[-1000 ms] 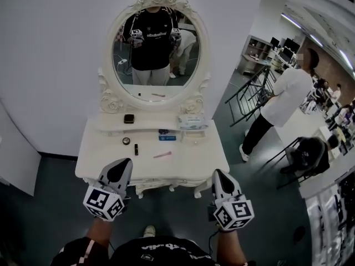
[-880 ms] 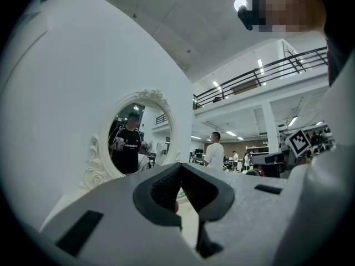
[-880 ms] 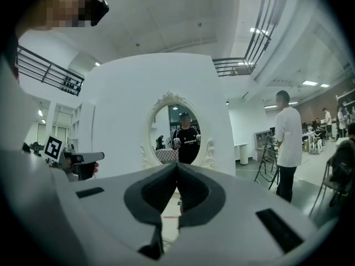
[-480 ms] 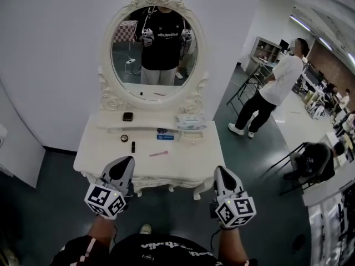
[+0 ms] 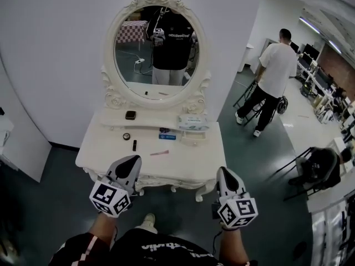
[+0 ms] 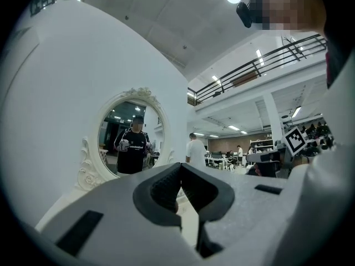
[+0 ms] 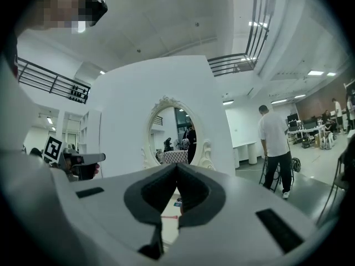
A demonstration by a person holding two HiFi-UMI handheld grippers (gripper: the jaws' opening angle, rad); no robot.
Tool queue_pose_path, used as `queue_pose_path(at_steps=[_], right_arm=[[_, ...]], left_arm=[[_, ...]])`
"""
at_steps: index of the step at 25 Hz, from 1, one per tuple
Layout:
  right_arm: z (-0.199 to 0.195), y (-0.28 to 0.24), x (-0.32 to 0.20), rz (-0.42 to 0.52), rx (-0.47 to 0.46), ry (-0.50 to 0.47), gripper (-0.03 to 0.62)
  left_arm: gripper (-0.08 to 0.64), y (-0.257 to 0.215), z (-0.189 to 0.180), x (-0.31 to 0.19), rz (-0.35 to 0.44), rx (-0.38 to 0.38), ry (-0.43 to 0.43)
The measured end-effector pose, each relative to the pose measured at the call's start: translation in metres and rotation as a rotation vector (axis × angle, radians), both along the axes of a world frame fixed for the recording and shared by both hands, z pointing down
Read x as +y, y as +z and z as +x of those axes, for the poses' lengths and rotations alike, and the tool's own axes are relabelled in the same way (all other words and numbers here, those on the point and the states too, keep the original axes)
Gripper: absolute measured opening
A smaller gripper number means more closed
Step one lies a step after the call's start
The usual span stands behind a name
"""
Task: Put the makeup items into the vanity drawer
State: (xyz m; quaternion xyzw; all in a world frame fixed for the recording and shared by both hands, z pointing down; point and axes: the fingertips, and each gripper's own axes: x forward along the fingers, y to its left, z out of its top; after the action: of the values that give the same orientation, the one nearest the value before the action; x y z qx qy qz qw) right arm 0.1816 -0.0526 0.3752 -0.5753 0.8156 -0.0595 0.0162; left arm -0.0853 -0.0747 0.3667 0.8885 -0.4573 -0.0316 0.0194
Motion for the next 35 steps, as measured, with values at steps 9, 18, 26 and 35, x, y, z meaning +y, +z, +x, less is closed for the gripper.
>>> queue_pose_path(at_steps=[9, 18, 26, 35], right_arm=[[-0.011, 0.002, -0.041, -0.008, 0.018, 0.017, 0.003], [-0.026, 0.009, -0.071, -0.024, 0.031, 0.027, 0.003], [-0.031, 0.020, -0.093, -0.045, 0.035, 0.056, 0.003], [-0.033, 0.038, -0.109, -0.093, 0.024, 0.106, 0.003]], left_arm=[[0.081, 0.004, 0.010, -0.049, 0.018, -0.030, 0.110], [0.144, 0.022, 0.015, -0.097, -0.001, -0.065, 0.181], [0.144, 0.079, 0.034, -0.141, -0.055, -0.217, 0.275], [0.144, 0.169, 0.060, -0.175, -0.145, -0.419, 0.432]])
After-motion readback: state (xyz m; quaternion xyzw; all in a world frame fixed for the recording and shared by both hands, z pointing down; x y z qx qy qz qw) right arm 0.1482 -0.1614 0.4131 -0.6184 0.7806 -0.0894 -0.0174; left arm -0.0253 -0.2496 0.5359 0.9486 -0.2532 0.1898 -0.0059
